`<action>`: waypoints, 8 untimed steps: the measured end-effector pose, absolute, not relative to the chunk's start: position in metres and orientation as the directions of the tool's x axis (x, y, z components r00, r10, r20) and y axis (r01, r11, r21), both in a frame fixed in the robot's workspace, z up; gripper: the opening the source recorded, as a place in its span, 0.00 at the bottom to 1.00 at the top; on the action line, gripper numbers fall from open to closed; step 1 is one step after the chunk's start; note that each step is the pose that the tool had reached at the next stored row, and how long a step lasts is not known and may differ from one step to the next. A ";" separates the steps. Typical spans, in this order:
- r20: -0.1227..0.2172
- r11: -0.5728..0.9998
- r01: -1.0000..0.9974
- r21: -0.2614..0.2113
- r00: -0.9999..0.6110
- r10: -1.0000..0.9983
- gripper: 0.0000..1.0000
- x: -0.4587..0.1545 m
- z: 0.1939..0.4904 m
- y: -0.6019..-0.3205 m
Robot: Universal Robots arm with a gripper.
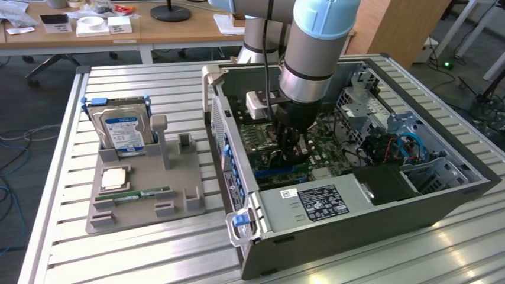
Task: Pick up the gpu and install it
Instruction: 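Insert the gpu into the slot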
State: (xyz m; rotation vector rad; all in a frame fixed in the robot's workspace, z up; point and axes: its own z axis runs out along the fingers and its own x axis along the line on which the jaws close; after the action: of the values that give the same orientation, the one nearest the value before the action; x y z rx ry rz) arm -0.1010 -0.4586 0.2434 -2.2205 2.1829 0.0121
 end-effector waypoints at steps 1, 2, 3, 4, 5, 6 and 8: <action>-0.025 -0.017 -1.000 -0.014 0.017 -1.000 0.26 -0.101 0.243 -0.459; -0.025 -0.017 -1.000 -0.014 0.017 -1.000 0.26 -0.101 0.243 -0.459; -0.025 -0.017 -1.000 -0.014 0.017 -1.000 0.26 -0.101 0.243 -0.459; -0.025 -0.017 -1.000 -0.014 0.017 -1.000 0.26 -0.101 0.243 -0.459; -0.025 -0.017 -1.000 -0.015 0.017 -1.000 0.26 -0.101 0.244 -0.459; -0.025 -0.017 -1.000 -0.015 0.017 -1.000 0.26 -0.101 0.244 -0.459; -0.026 -0.017 -1.000 -0.015 0.017 -1.000 0.26 -0.101 0.244 -0.459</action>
State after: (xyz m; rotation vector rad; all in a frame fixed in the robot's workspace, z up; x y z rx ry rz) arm -0.1009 -0.4586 0.2443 -2.2200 2.1825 0.0123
